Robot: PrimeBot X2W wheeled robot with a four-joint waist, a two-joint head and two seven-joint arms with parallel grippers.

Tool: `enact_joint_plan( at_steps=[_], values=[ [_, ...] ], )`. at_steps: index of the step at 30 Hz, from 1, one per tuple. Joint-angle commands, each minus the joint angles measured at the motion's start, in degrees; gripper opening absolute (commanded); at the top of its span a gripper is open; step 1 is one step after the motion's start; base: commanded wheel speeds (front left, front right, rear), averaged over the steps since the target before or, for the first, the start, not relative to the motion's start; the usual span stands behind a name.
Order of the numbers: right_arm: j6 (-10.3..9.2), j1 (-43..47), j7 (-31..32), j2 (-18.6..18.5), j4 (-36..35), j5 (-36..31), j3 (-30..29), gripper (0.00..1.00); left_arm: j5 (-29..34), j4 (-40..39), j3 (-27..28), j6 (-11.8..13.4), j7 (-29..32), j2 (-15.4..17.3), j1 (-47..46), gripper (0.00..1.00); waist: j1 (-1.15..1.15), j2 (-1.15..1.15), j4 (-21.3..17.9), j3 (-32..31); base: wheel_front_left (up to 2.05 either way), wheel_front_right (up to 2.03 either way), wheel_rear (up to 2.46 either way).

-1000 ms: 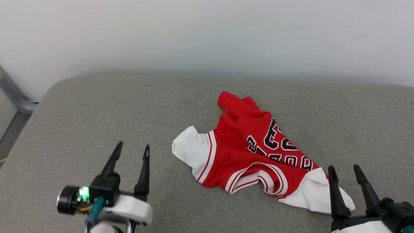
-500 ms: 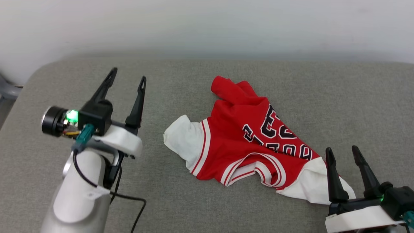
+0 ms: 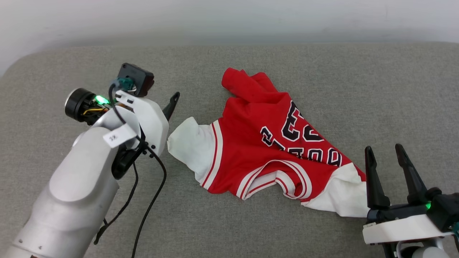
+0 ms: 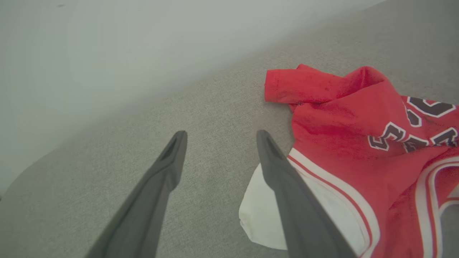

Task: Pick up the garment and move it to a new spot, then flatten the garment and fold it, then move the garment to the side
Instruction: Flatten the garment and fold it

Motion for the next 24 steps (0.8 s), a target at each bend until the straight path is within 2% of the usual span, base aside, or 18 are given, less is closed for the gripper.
enact_joint_plan(
  at_steps=[1, 6, 11, 15, 24],
  values=[
    [-0.04, -1.0, -0.2, 0.1, -0.2, 0.1, 0.0, 1.00, -1.5, -0.2, -1.1, 0.0, 1.7, 0.4, -0.5, 1.00, -0.01, 0.00, -0.3, 0.4, 0.00, 0.00, 0.00],
    [-0.04, -2.1, -0.2, 0.1, -0.4, 0.2, 0.2, 1.00, -12.2, -2.4, -9.1, 0.0, 14.3, 6.3, -4.1, 1.00, -0.01, 0.00, -1.0, 2.0, 0.00, 0.00, 0.00],
    [-0.04, -3.0, -0.2, 0.1, -0.5, 0.6, 0.6, 1.00, -18.7, -2.8, -15.3, 0.0, 22.1, 10.0, -6.5, 1.00, -0.01, 0.00, -2.1, 3.7, 0.00, 0.00, 0.00],
    [-0.04, -3.8, -0.2, 0.1, -0.6, 0.8, 0.7, 1.00, -21.7, -1.4, -18.7, 0.0, 25.2, 11.3, -7.6, 1.00, -0.01, 0.00, -3.1, 5.3, 0.00, 0.00, 0.00],
    [-0.04, -5.9, -0.2, 0.1, -1.1, 1.2, 0.9, 1.00, -23.4, 4.0, -25.7, 0.0, 25.1, 11.5, -8.9, 1.00, -0.01, 0.00, -4.7, 8.9, 0.00, 0.00, 0.00]
  ],
)
